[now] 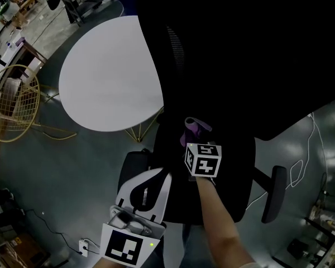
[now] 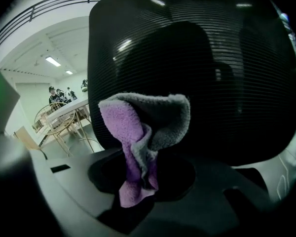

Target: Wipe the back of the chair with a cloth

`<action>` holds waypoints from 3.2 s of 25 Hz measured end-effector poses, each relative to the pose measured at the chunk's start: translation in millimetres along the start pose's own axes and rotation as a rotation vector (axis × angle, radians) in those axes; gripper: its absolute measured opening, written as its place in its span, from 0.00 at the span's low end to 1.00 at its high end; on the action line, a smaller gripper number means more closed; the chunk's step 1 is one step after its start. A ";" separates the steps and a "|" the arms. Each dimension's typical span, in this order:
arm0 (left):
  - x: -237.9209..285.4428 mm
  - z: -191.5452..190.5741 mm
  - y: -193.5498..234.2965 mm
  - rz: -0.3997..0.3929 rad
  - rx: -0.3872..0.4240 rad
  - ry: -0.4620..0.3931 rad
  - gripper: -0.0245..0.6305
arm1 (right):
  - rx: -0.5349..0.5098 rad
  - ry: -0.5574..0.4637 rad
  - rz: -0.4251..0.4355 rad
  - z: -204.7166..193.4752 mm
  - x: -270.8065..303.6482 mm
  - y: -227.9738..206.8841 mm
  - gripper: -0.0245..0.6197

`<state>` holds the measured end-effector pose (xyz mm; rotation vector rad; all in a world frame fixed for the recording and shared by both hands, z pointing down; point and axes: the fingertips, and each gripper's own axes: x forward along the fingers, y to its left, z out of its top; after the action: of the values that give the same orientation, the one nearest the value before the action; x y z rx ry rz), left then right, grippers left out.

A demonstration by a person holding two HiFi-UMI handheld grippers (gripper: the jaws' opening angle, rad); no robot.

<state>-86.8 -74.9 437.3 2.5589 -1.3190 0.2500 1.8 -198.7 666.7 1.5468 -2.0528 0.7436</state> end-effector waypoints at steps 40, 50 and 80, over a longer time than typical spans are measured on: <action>58.7 5.5 -88.0 -0.165 0.069 0.018 0.06 | 0.233 -0.001 -0.400 -49.2 -104.7 -266.5 0.24; 63.2 8.6 -93.4 -0.172 0.072 0.019 0.06 | 0.218 0.015 -0.380 -46.0 -104.6 -258.8 0.24; 24.8 160.0 -124.7 -0.260 0.110 -0.189 0.06 | 0.031 -0.338 -0.028 153.6 -298.5 -50.4 0.24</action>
<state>35.2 -72.2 273.5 2.8707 -1.0390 0.0319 122.0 -98.3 365.6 1.8175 -2.2576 0.5344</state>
